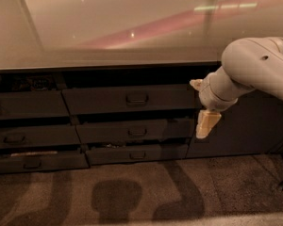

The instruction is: Open top drawer

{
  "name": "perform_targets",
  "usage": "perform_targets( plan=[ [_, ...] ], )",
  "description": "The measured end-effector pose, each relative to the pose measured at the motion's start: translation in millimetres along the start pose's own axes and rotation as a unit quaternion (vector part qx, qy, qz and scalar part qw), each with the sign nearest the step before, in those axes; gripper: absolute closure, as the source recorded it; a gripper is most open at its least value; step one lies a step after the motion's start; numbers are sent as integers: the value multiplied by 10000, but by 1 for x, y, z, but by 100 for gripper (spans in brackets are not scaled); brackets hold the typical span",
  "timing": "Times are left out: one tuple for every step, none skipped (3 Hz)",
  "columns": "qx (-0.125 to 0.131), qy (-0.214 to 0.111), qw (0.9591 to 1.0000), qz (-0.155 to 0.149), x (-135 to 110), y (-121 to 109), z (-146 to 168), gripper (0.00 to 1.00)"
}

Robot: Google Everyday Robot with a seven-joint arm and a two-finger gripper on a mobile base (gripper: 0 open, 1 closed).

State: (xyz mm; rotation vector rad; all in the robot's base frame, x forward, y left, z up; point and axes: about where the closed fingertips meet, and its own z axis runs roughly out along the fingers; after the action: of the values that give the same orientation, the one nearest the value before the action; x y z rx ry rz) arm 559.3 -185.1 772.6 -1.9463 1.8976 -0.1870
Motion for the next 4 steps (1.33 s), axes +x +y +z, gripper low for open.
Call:
perform_targets(
  plan=[
    [-382,22,9990,220,25,3,36,0],
    [-780,12,9962,399,48,9,77,0],
    [-994,-60,9942,409,56,14,102,0],
    [-1006,-65,9941,412,56,15,103,0]
  ],
)
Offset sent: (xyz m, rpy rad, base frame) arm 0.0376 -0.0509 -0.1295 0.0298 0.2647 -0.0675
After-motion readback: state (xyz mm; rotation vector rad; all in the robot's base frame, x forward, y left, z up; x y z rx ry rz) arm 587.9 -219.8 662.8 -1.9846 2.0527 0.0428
